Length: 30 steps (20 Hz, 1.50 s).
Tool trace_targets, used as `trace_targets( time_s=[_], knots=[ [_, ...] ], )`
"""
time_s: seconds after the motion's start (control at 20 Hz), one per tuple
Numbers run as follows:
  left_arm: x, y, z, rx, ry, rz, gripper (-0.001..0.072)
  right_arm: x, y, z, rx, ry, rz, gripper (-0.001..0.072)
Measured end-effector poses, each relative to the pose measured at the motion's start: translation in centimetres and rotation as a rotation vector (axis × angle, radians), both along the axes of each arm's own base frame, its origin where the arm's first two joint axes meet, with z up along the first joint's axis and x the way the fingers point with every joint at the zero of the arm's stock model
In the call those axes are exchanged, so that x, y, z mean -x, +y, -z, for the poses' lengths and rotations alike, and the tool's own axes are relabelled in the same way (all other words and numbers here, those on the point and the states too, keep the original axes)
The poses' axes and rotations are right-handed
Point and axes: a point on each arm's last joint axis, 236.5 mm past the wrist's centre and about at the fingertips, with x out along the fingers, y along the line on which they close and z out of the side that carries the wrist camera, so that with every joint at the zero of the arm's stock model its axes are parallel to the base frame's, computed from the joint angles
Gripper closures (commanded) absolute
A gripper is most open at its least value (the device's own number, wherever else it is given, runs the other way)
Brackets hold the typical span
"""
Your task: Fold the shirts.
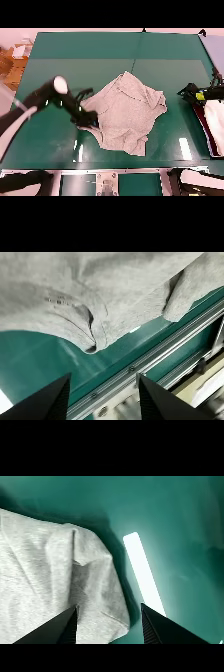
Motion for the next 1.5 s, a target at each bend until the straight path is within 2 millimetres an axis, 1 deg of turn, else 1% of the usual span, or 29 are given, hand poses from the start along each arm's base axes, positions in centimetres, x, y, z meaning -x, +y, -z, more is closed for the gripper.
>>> trace_targets(
  time_s=[0.15,0.3,0.4,0.5,0.65,0.75,0.8,0.85,0.9,0.95,1.0,1.05,1.1,1.15,1.2,1.3,1.5],
  knots=[
    [3.5,-2.3,2.2,0.083,0.030,-0.133,0.0224,0.3,0.1,2.5,-0.028,0.054,-0.017,0.0261],
    [6.0,-5.0,3.7,0.122,0.015,-0.198,0.0223,0.2,0.7,4.5,-0.074,0.088,-0.022,0.0262],
    [7.1,-6.1,4.3,0.121,0.007,-0.219,0.0224,0.0,1.2,5.2,-0.108,0.091,-0.028,0.0263],
    [7.4,-6.5,4.8,0.114,-0.002,-0.247,0.0224,-0.2,1.7,5.5,-0.130,0.090,-0.033,0.0278],
    [6.7,-6.6,5.5,0.094,-0.033,-0.296,0.0225,-0.5,2.5,5.8,-0.143,0.083,-0.054,0.0291],
    [6.4,-6.4,6.3,0.070,-0.034,-0.322,0.0225,-0.7,3.2,6.1,-0.149,0.084,-0.071,0.0322],
    [6.4,-6.4,6.5,0.062,-0.026,-0.335,0.0226,-0.7,3.5,6.3,-0.153,0.088,-0.080,0.0323],
    [6.4,-6.4,6.9,0.053,-0.021,-0.342,0.0229,-0.7,4.0,6.6,-0.155,0.094,-0.091,0.0344],
    [6.3,-6.4,7.1,0.047,-0.021,-0.349,0.0382,-0.7,4.5,6.8,-0.158,0.098,-0.103,0.0424],
    [6.2,-6.2,7.4,0.037,-0.025,-0.350,0.0594,-0.7,5.0,7.0,-0.162,0.104,-0.114,0.0453],
    [6.0,-5.9,7.9,0.023,-0.038,-0.350,0.0619,-0.7,5.4,7.2,-0.163,0.108,-0.124,0.0472],
    [5.9,-5.8,8.0,0.018,-0.043,-0.352,0.0663,-0.7,5.8,7.3,-0.164,0.110,-0.133,0.0571],
    [5.5,-5.7,8.2,0.013,-0.054,-0.358,0.0687,-0.7,6.1,7.4,-0.164,0.112,-0.140,0.0608],
    [5.1,-5.4,8.3,0.008,-0.064,-0.365,0.0687,-0.7,6.3,7.4,-0.166,0.113,-0.145,0.0684],
    [4.5,-5.1,8.3,0.005,-0.073,-0.379,0.0687,-0.7,6.4,7.5,-0.166,0.115,-0.148,0.0702],
    [2.8,-3.7,8.5,-0.008,-0.079,-0.424,0.0687,-0.7,6.6,7.5,-0.167,0.117,-0.156,0.0703],
    [-0.7,0.5,8.5,-0.030,-0.087,-0.485,0.0688,-0.1,7.3,7.4,-0.181,0.130,-0.183,0.0704]
  ],
)
